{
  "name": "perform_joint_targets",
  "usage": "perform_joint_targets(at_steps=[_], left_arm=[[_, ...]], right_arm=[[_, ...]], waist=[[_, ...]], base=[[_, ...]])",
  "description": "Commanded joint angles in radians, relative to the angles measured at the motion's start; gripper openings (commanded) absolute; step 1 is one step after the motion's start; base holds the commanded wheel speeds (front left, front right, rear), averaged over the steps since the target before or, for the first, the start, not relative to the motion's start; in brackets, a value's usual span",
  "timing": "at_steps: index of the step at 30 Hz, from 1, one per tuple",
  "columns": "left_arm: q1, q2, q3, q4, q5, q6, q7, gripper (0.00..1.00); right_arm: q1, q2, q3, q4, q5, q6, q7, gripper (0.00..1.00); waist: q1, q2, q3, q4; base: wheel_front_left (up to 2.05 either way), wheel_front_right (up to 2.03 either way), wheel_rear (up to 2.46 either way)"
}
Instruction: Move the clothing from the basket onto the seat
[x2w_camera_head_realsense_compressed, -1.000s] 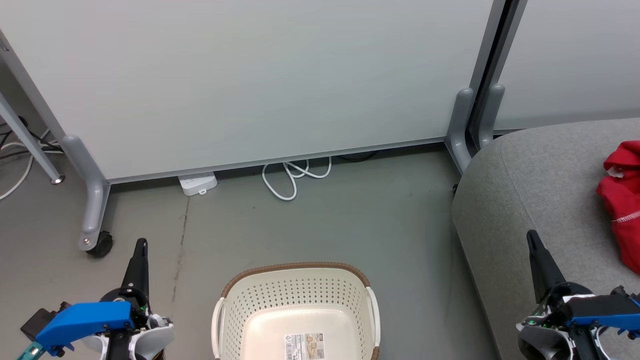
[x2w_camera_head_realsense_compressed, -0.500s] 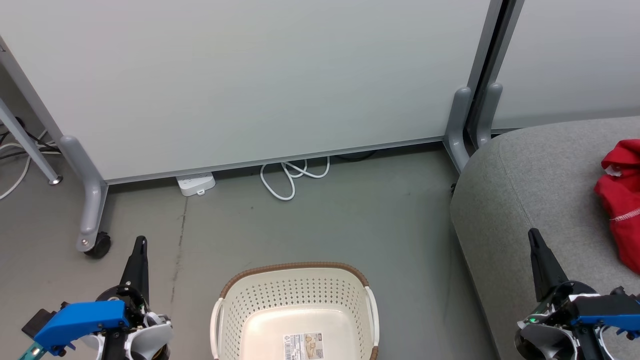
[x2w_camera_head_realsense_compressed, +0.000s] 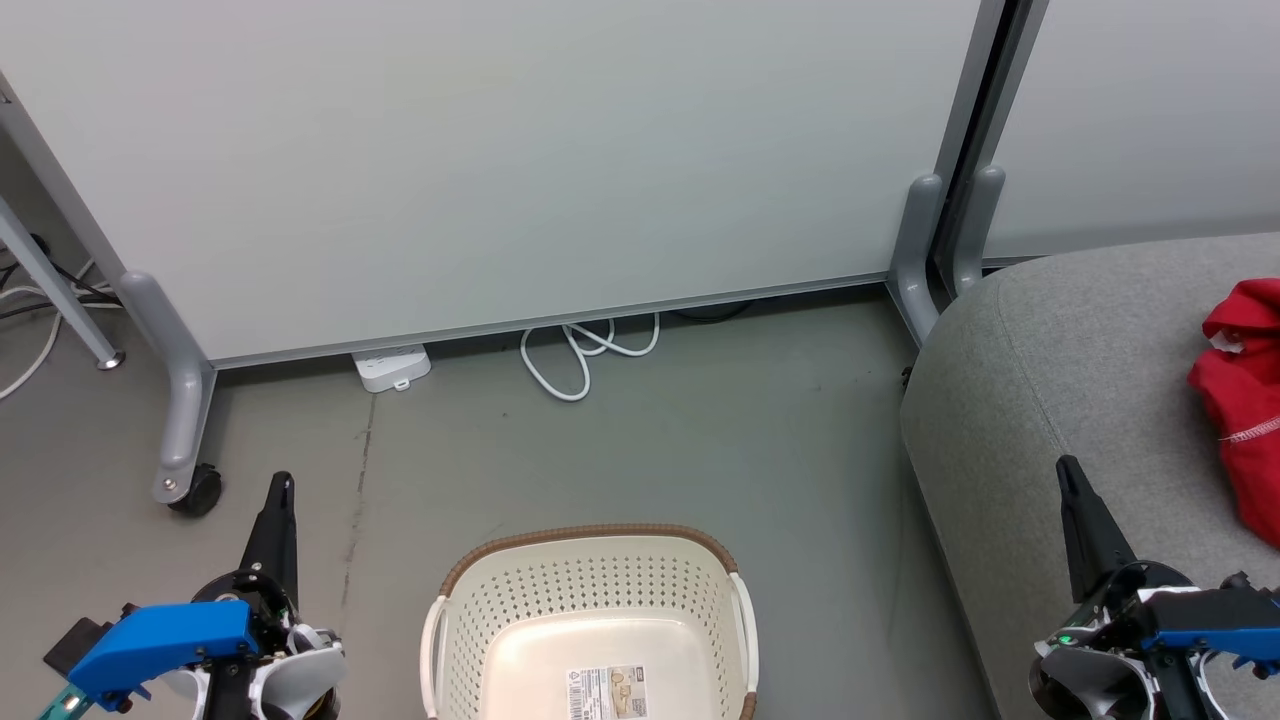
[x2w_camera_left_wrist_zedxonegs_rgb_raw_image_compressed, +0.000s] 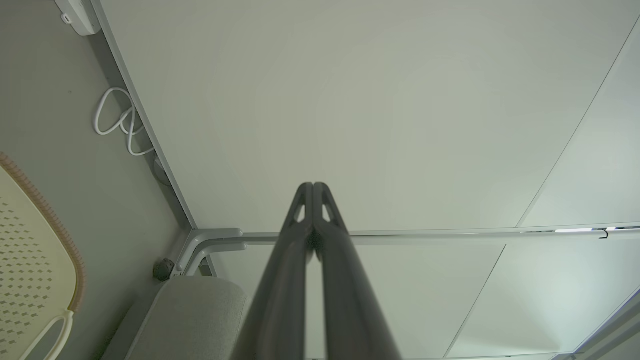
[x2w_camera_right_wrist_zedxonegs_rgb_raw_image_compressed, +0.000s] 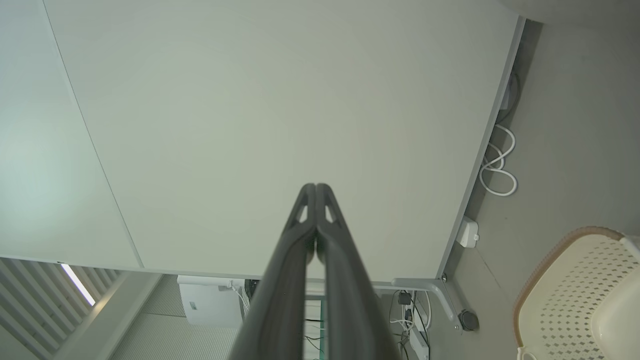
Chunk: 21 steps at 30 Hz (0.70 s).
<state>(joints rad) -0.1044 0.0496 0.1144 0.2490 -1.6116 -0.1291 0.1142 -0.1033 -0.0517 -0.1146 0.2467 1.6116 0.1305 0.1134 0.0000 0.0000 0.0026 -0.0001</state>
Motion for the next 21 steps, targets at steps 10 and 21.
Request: perform_joint_targets(at_steps=[10,21], left_arm=[[-0.011,0.001,0.002,-0.005,-0.002,-0.003,0.004,0.00],[-0.011,0.001,0.002,-0.005,-0.002,-0.003,0.004,0.00]], right_arm=[[-0.012,0.003,-0.001,-0.002,0.002,0.000,0.005,0.00],[-0.012,0.003,-0.001,-0.002,0.002,0.000,0.005,0.00]], waist=[[0.0000,0.0000,0.000,0.000],[0.0000,0.0000,0.000,0.000]], base=[[0.00,0.00,0.00],[0.00,0.00,0.00]])
